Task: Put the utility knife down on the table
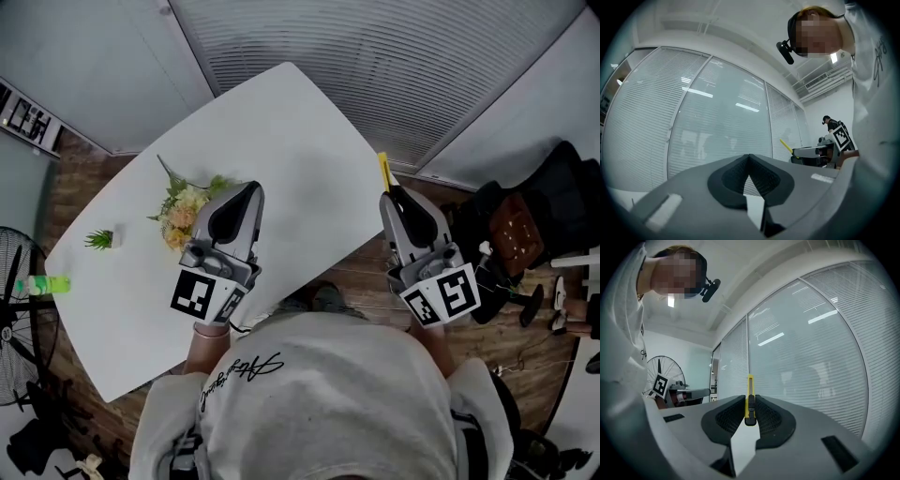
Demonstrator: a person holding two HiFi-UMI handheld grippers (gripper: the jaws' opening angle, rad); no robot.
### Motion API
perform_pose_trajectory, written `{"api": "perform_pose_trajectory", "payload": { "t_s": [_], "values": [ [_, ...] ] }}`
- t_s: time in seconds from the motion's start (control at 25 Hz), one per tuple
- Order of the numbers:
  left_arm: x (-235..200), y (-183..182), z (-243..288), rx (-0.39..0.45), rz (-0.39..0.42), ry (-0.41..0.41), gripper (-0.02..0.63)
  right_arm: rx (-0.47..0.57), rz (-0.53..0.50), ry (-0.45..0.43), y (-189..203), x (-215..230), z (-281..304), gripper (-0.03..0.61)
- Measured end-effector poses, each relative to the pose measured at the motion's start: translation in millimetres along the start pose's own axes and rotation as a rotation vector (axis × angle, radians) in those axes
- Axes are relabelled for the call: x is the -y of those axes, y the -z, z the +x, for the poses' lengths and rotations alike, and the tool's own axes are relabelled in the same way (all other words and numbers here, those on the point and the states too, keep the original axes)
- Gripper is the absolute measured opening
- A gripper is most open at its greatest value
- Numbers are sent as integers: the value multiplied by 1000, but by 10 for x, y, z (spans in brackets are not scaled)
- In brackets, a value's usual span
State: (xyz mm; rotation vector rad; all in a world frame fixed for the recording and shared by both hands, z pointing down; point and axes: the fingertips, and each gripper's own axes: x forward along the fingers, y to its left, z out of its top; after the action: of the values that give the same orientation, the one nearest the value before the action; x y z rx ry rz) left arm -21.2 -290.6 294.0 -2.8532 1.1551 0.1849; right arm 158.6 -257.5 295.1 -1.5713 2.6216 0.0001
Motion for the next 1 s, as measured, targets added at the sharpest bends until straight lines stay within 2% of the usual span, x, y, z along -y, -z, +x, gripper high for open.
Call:
{"api": "perform_pose_trajectory", "payload": {
  "t_s": [0.44, 1.0],
  "values": [
    [56, 18, 80, -4, 14, -40, -8, -32, 13, -44, 144, 172, 76, 64],
    [-6, 84, 86, -10, 12, -66, -8, -193, -54, -59, 781, 252, 360, 64]
  ]
}}
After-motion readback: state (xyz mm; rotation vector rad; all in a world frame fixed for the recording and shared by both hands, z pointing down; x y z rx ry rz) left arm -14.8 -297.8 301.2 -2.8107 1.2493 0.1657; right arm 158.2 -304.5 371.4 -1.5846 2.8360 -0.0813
